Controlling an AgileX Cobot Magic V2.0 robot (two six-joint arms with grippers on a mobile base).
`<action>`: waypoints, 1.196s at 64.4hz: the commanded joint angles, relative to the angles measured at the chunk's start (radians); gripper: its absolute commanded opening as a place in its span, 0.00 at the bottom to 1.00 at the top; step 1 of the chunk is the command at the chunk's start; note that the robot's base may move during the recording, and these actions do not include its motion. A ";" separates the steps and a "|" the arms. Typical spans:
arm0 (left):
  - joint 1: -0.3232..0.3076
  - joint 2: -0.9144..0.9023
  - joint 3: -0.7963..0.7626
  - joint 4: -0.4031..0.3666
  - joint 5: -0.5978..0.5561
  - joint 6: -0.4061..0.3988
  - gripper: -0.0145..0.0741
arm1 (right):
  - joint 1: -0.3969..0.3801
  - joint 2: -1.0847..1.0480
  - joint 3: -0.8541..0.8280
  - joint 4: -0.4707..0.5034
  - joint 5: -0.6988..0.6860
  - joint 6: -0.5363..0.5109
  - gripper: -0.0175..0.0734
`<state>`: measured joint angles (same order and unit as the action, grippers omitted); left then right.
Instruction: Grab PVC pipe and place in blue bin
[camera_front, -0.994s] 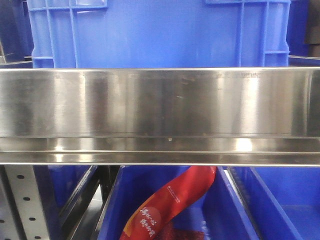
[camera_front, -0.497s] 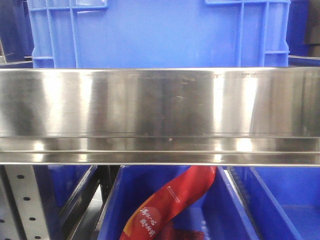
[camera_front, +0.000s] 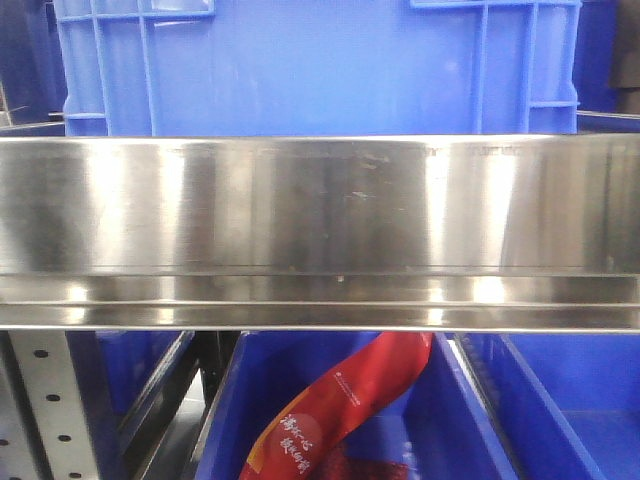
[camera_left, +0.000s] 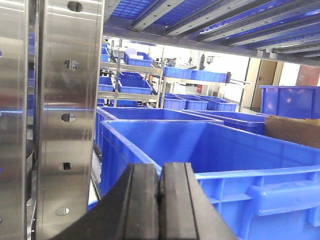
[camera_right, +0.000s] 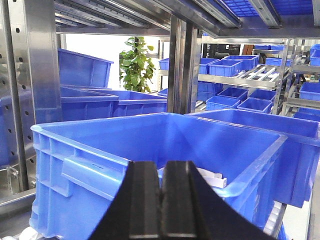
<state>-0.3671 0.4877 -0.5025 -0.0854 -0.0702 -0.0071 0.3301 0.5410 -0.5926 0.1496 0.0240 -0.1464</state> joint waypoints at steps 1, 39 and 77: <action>0.003 -0.006 0.000 0.000 -0.024 -0.004 0.04 | -0.005 -0.006 0.024 -0.008 -0.045 -0.002 0.01; 0.003 -0.006 0.000 0.000 -0.024 -0.004 0.04 | -0.481 -0.539 0.593 -0.008 -0.032 0.050 0.01; 0.003 -0.006 0.000 0.000 -0.024 -0.004 0.04 | -0.548 -0.541 0.593 -0.039 -0.049 0.050 0.01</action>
<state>-0.3671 0.4872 -0.5021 -0.0854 -0.0723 -0.0071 -0.2134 0.0039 0.0005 0.1197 0.0000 -0.0963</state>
